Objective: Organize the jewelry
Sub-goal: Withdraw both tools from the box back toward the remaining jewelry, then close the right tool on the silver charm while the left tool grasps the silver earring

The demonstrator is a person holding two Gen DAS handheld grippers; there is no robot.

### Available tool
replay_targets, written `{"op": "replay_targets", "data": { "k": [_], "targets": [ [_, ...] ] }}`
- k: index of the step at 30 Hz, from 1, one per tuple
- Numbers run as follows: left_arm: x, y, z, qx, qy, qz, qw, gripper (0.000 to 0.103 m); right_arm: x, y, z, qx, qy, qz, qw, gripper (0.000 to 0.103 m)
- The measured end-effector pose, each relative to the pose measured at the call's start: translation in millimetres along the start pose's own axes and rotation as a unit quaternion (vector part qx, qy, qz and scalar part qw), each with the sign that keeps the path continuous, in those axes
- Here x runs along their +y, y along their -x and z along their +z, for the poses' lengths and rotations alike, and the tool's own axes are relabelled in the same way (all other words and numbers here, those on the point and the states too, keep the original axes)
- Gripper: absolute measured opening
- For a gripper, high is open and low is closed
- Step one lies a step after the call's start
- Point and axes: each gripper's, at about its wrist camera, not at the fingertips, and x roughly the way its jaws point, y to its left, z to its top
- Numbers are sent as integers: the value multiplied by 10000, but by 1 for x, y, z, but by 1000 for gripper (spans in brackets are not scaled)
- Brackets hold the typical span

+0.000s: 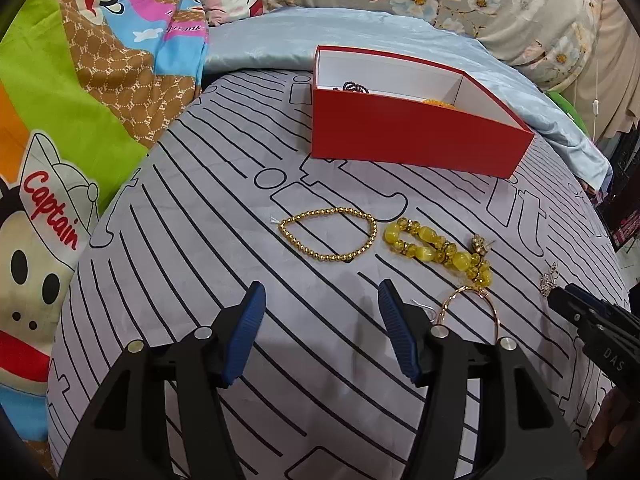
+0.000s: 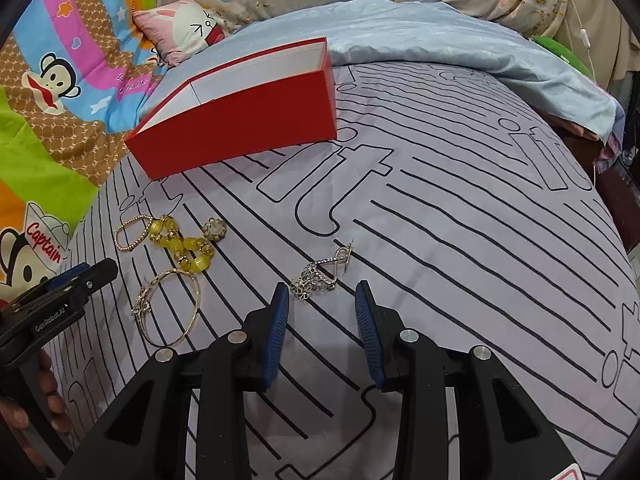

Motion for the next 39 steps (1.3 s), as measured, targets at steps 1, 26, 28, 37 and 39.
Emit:
{"op": "replay_targets", "data": {
  "k": [1, 26, 28, 37, 39],
  "targets": [
    [0, 0, 0, 7, 4, 5, 10000, 57, 1, -1, 1, -2, 13, -4, 10000, 34],
    [-23, 13, -27, 117, -515, -447, 9976, 65, 8, -13, 8, -97, 158, -128, 9997, 14],
    [-26, 11, -28, 139, -573, -470, 9972, 61, 7, -13, 8, -94, 128, -104, 9998, 14],
    [-43, 3, -32, 19, -889, -341, 9955, 52, 7, -13, 9, -96, 92, -62, 9999, 14],
    [-45, 1, -31, -20, -905, -349, 9953, 50, 7, -13, 9, -97, 68, -43, 9999, 13]
  ]
}}
